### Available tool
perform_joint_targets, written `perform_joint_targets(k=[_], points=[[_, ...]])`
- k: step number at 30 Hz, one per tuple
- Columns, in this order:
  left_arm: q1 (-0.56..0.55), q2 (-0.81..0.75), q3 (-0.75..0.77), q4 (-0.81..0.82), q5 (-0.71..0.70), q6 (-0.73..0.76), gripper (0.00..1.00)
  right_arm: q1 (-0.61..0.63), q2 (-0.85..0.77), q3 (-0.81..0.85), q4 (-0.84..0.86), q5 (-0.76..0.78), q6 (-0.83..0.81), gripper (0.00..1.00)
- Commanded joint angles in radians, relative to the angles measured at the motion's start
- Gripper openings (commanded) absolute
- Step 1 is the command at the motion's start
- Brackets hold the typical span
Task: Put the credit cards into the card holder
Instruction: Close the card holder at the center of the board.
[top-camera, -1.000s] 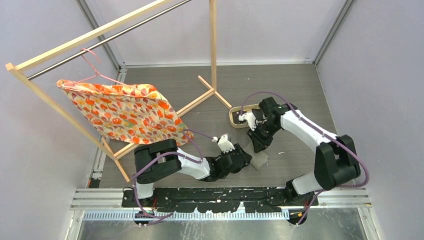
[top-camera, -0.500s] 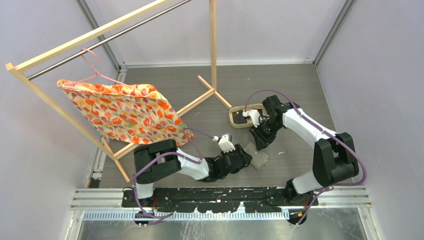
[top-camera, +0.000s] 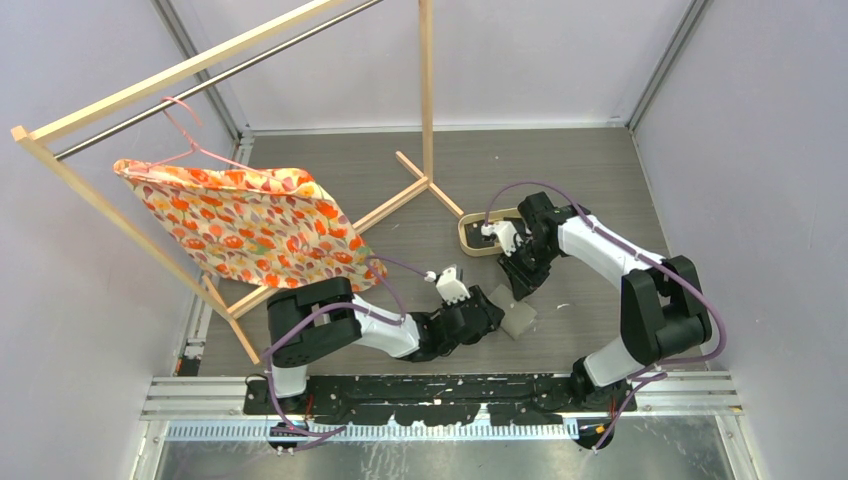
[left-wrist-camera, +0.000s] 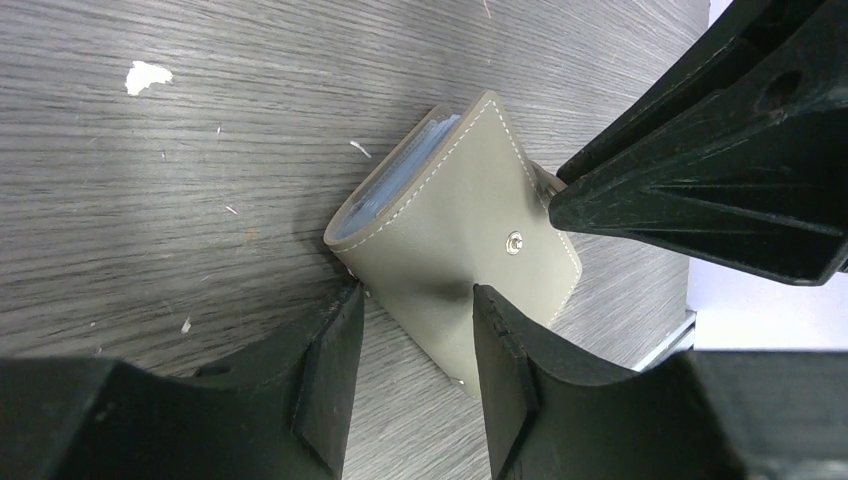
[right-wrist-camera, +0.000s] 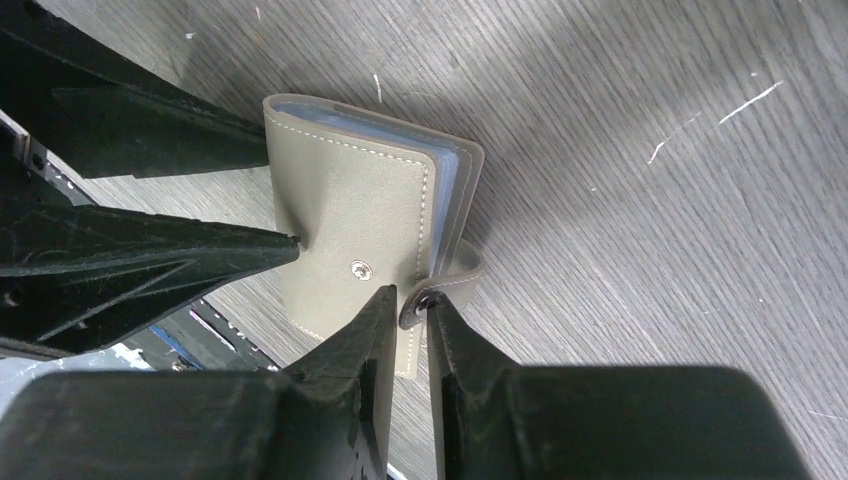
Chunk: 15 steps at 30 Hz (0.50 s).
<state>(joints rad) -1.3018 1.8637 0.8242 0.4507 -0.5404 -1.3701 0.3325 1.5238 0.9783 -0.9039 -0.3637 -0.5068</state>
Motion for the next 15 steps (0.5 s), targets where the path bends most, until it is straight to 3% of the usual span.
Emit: perform_joint_targets(k=[1,6,15], points=[[0.004,-0.014,0.029,-0.083,-0.012,-0.020,0.46,0.007,0.004,0.020,0.018,0.023,0.019,0.21],[0.005,-0.007,0.043,-0.130,-0.012,-0.050,0.46,0.008,-0.003,0.029,0.007,0.013,0.019,0.02],[0.016,0.013,0.099,-0.248,0.006,-0.110,0.43,0.008,-0.018,0.042,-0.025,-0.050,0.006,0.01]])
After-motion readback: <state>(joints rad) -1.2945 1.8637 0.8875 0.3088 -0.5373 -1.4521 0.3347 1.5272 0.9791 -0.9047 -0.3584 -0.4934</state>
